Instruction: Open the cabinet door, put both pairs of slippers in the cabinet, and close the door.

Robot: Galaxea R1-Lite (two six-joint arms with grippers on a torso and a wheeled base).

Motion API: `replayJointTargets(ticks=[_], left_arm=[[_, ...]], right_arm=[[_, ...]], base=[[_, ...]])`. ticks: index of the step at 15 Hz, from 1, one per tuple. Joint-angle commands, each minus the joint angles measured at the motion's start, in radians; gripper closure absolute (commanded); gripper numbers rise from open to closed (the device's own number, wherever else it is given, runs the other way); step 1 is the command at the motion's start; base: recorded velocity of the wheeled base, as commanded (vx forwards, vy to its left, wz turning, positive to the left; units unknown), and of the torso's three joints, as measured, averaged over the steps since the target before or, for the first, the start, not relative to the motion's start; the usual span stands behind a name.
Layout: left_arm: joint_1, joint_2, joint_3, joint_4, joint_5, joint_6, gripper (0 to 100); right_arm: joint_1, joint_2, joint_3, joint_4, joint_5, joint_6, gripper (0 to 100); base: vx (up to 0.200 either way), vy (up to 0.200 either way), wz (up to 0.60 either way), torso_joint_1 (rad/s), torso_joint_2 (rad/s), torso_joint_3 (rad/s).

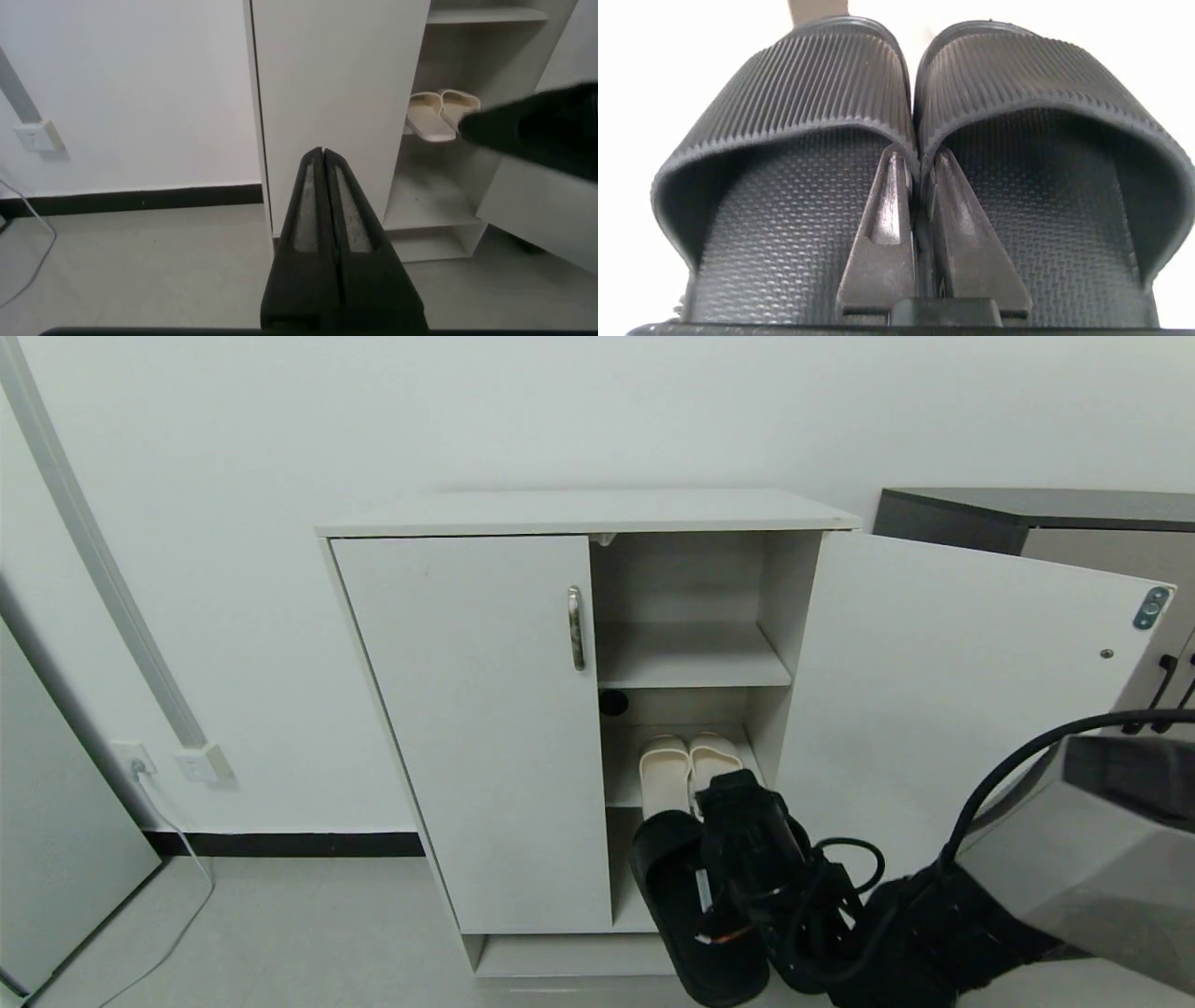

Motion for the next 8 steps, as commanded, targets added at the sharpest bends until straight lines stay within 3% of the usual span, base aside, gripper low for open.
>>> replayJointTargets(ticks=[1,3,8], left_arm=[[-0.002,0.001,0.0,-0.001,-0.002,0.0,100],[0.0,0.001,0.0,-0.001,-0.002,0.005,100],[0.0,0.001,0.0,-0.001,-0.002,0.006,100]], right_arm=[[0.002,-0.086,-0.274,0.249,-0.103,0.094,100],[0.003,-0.081,-0.415,0.321,-0.147,0.082,100],[0.003,-0.077,-0.445,0.312,-0.226,0.013,100]], base=[[0.0,0.0,0.0,-0.027,0.11,0.119],[0.0,0.0,0.0,-0.006,0.04,0.033],[0.0,0.0,0.0,0.0,0.0,0.0]])
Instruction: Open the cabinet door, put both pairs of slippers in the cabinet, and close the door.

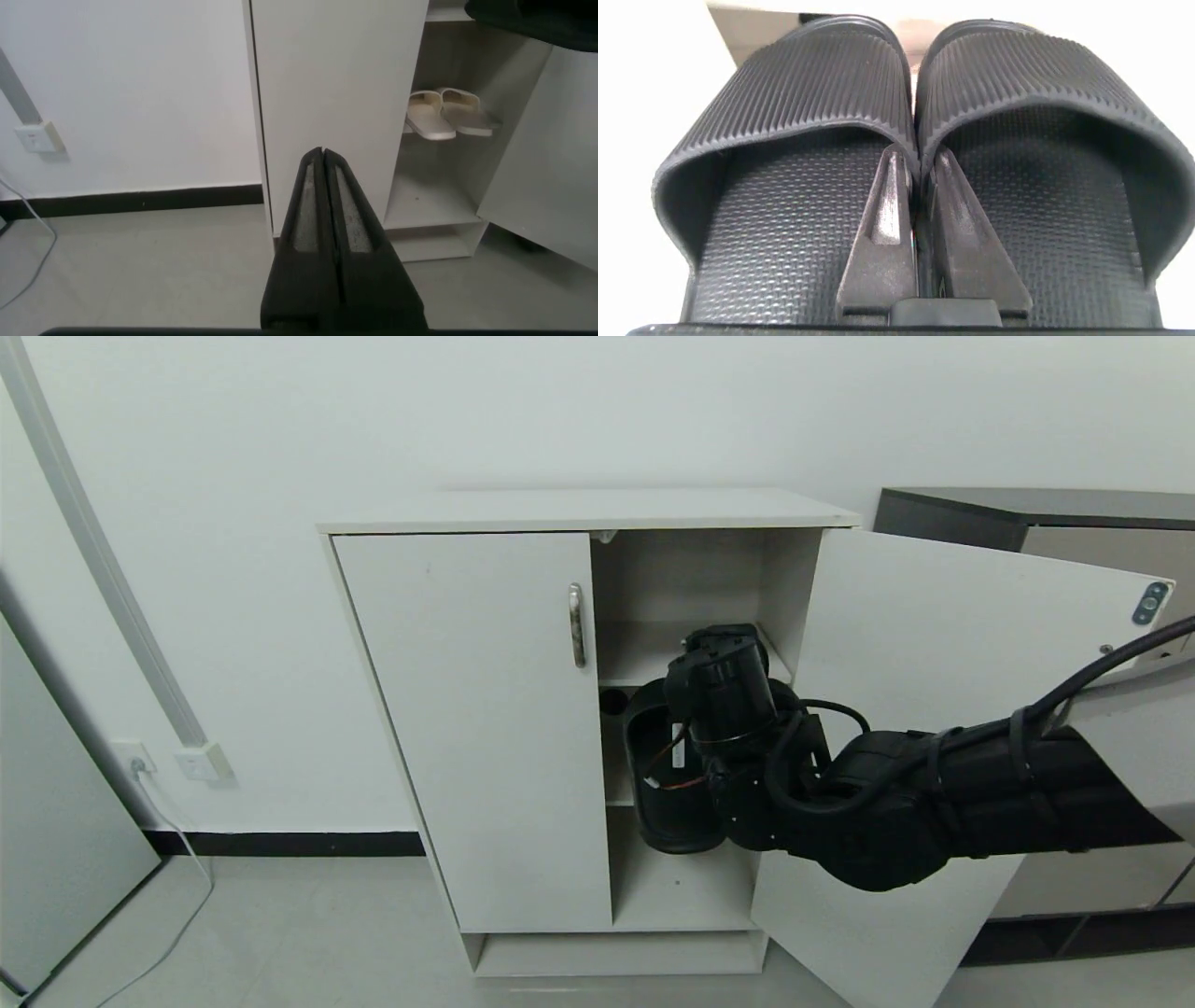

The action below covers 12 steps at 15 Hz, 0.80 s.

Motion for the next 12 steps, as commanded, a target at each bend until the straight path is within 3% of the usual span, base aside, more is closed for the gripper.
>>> replayJointTargets(ticks=[1,6,12], left_arm=[[0.0,0.001,0.0,0.0,0.0,0.001,100],[0.0,0.001,0.0,0.0,0.0,0.001,100],[0.0,0.001,0.0,0.0,0.0,0.001,100]], right_arm=[[0.0,-0.006,-0.003,-0.001,0.001,0.0,100],[-0.006,-0.009,0.045,-0.07,0.068,-0.004,100],[-0.006,-0.01,0.043,-0.07,0.065,-0.006,100]], base=[[0.0,0.0,0.0,0.0,0.0,0.0],[0.0,0.0,0.0,0.0,0.0,0.0],[0.2,0.0,0.0,-0.002,0.0,0.005]])
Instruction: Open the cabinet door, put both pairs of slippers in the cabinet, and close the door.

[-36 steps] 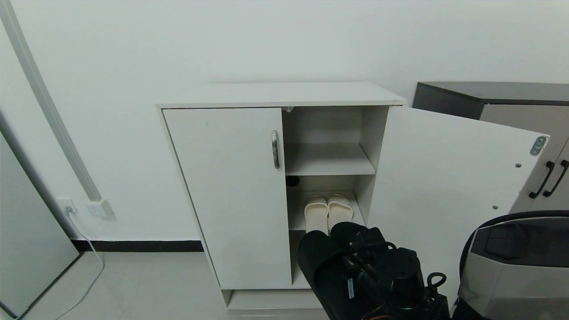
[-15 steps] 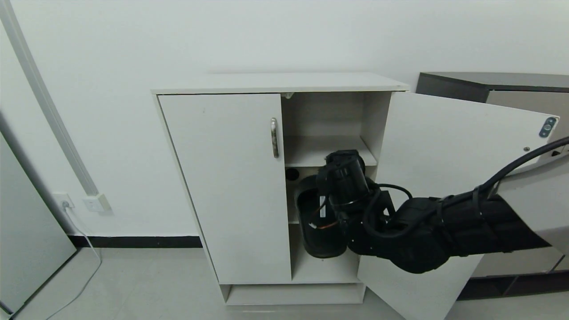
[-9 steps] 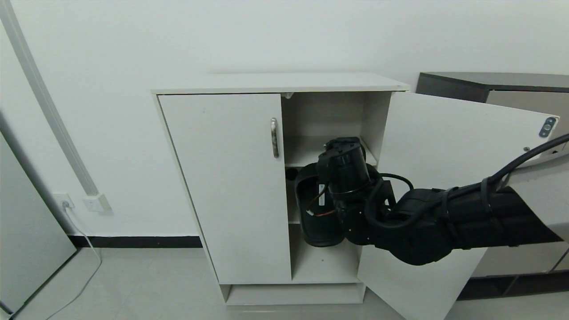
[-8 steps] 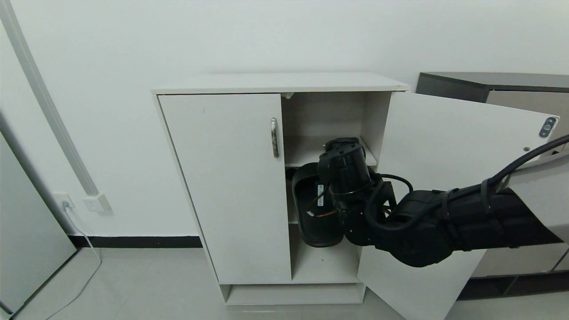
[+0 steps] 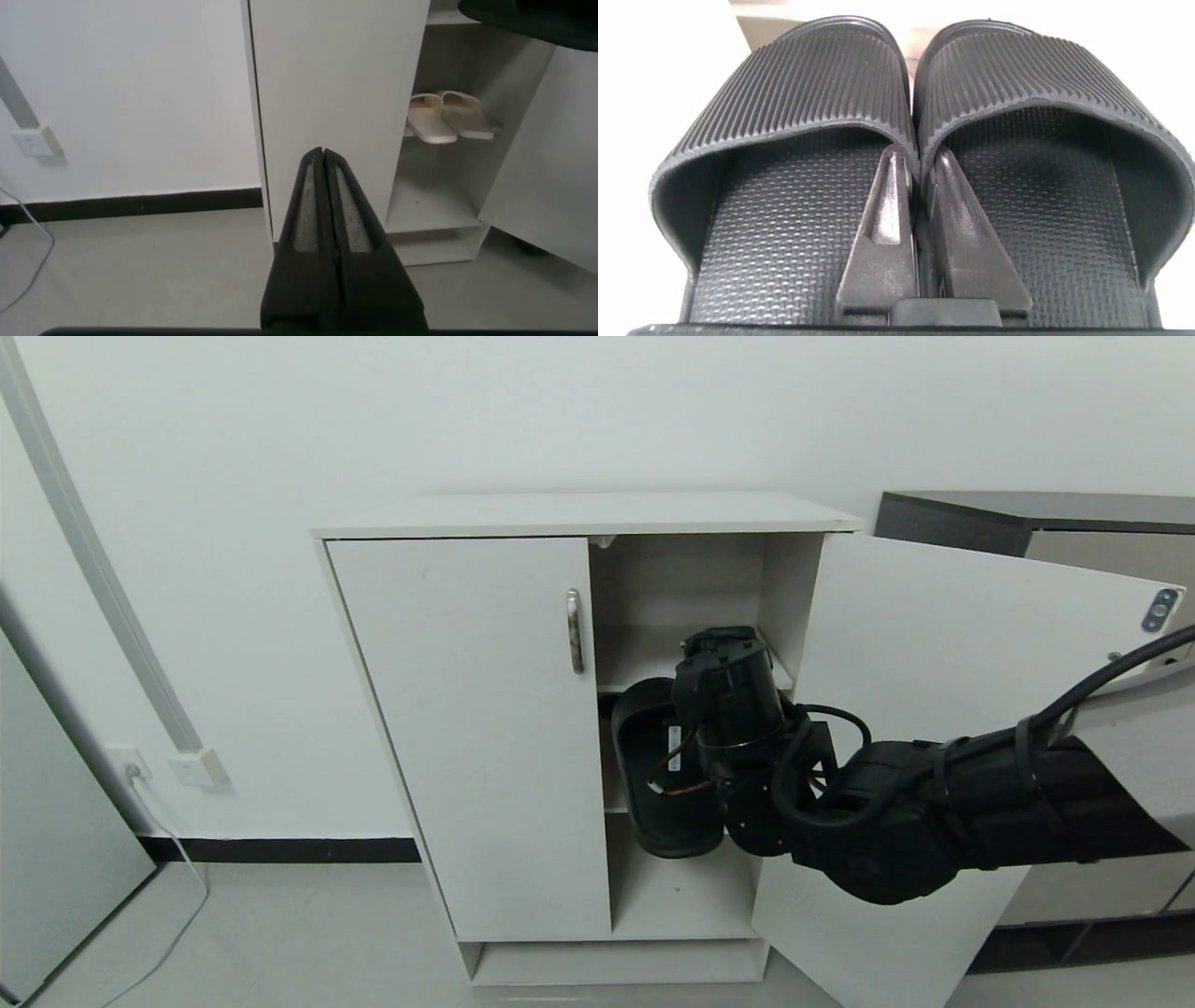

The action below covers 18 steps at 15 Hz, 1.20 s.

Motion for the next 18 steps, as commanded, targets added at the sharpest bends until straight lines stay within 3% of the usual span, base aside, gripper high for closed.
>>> replayJointTargets(ticks=[1,7,14,18], left_arm=[[-0.002,0.001,0.0,0.0,0.0,0.0,100],[0.0,0.001,0.0,0.0,0.0,0.0,100],[0.0,0.001,0.0,0.0,0.0,0.0,100],[0.0,0.001,0.0,0.0,0.0,-0.002,100]], right_arm=[[-0.001,-0.003,-0.001,-0.001,-0.001,0.0,100],[-0.004,0.004,0.0,-0.001,0.001,0.005,100],[-0.022,0.022,-0.009,-0.021,0.05,0.008,100],[-0.06,0.083,-0.105,0.0,0.079,-0.006,100]], base=[[0.2,0.0,0.0,0.007,0.0,0.002],[0.2,0.0,0.0,0.003,0.0,0.002],[0.0,0.0,0.0,0.0,0.0,0.0],[0.0,0.0,0.0,0.0,0.0,0.0]])
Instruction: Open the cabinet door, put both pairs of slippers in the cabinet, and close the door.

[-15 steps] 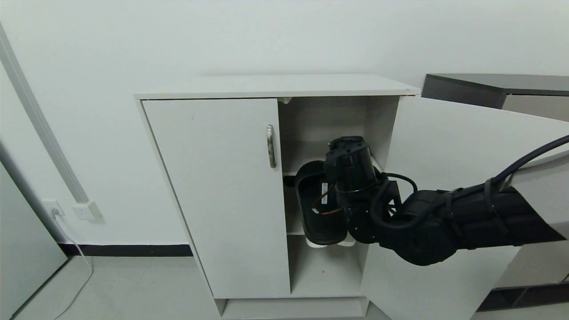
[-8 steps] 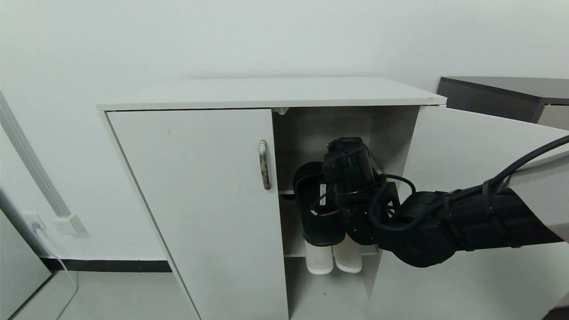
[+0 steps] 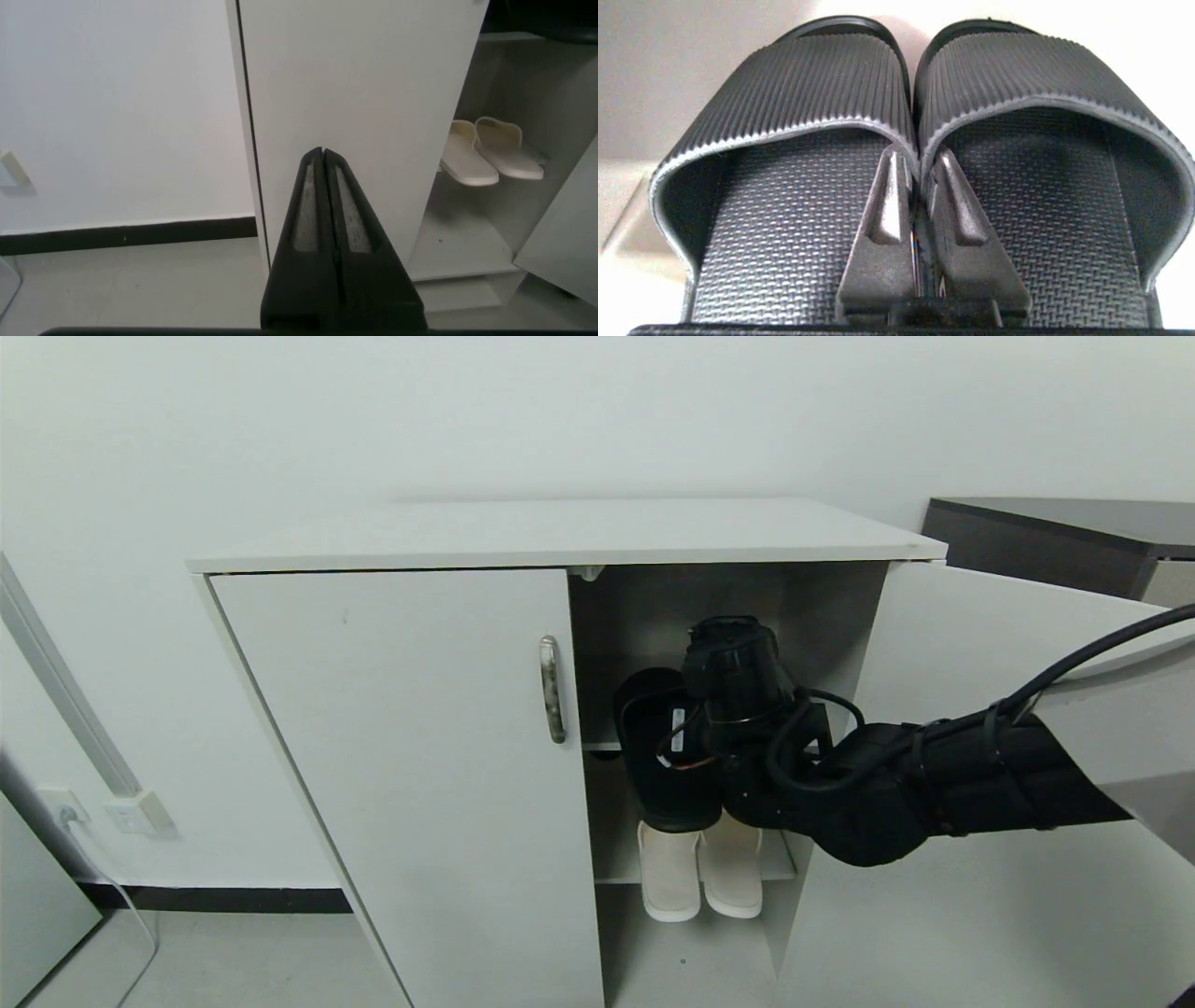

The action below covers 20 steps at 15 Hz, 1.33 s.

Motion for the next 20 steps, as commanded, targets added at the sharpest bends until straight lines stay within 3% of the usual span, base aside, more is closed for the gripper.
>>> replayJointTargets(ticks=[1,11,20], left_arm=[[0.0,0.001,0.0,0.0,0.0,0.0,100],[0.0,0.001,0.0,0.0,0.001,-0.002,100],[0.0,0.001,0.0,0.0,0.001,-0.005,100]], right_arm=[[-0.025,0.049,-0.06,0.017,0.011,-0.012,100],[-0.089,0.159,-0.37,0.169,0.02,-0.025,100],[-0.105,0.205,-0.397,0.177,0.021,-0.022,100]], base=[[0.0,0.0,0.0,0.0,0.0,0.0],[0.0,0.0,0.0,0.0,0.0,0.0],[0.0,0.0,0.0,0.0,0.0,0.0]])
